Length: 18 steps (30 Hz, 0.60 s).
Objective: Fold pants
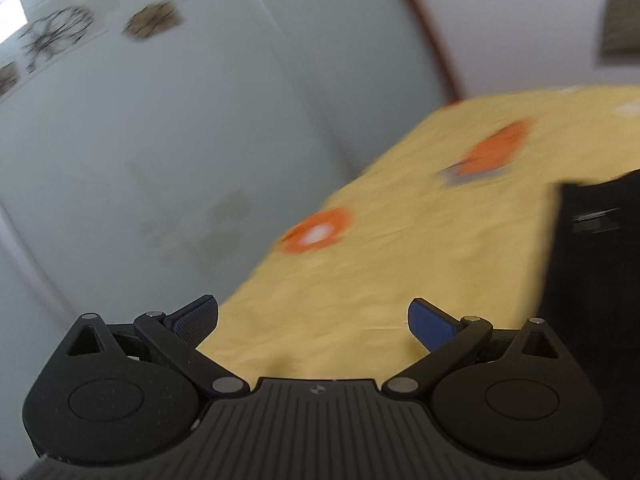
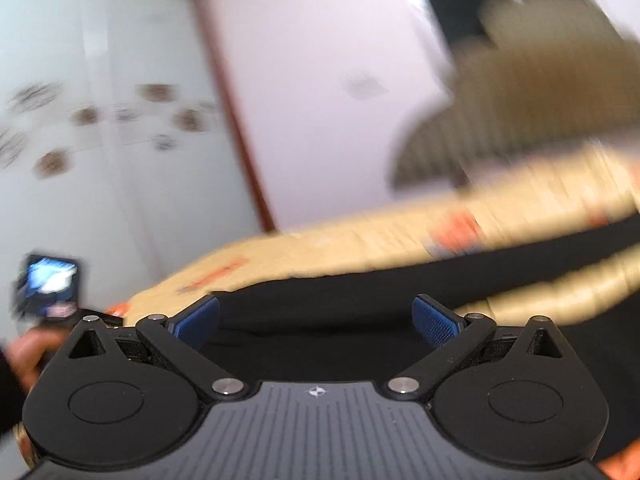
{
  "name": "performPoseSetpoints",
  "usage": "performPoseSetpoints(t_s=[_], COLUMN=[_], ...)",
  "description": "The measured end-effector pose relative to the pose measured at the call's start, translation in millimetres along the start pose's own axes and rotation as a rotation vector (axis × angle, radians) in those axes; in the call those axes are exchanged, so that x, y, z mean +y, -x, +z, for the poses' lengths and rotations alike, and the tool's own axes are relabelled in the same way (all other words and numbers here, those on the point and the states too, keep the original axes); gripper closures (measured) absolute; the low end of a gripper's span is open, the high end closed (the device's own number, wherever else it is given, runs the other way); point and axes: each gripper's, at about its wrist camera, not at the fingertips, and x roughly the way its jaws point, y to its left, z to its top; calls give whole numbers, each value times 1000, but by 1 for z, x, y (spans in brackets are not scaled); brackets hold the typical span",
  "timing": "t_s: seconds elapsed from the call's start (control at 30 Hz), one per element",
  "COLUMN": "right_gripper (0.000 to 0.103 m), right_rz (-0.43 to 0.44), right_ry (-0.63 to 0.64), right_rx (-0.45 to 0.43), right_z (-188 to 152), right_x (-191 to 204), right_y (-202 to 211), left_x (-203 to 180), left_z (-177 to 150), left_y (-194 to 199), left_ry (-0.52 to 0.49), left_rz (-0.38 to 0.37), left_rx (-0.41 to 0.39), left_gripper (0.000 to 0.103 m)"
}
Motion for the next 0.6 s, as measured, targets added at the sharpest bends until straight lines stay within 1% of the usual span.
performPoseSetpoints(t_s=[0.03,0.07,0.13,0.17,0.23,0.3,0.37,0.47,0.6], right_gripper=[0,0,0,0,0,0,0,0,0], right_rz=[-37,-84,-180,-205,-240,-292,-339,-365,-389], right_ry=[-64,-104,-127,-130,-145,-117,-70,-32,22], right_rx=[60,96,133,138,153,178,186,195,207], right_z=[3,4,4,0,0,1,0,0,1], right_x=[-10,-17,-24,-24,-32,-31,-22,-16,-7], right_y=[-9,-16,-24,-25,-26,-32,-30,-31,-33], left_x=[-5,-11,-30,-39,-63,-83,-104,-122,-134], left_z=[2,4,5,4,-3,-10,-15,-18,-28], left_y=[18,36,69,85,116,141,157,170,175], left_ry=[-9,-23,-63,-81,-135,-174,-203,-217,-211], left_rz=[-79,-171,-342,-412,-505,-584,-645,-685,-673], left_rx=[-10,-10,0,-6,-24,-40,-50,-48,-60], left_gripper=[0,0,0,0,0,0,0,0,0])
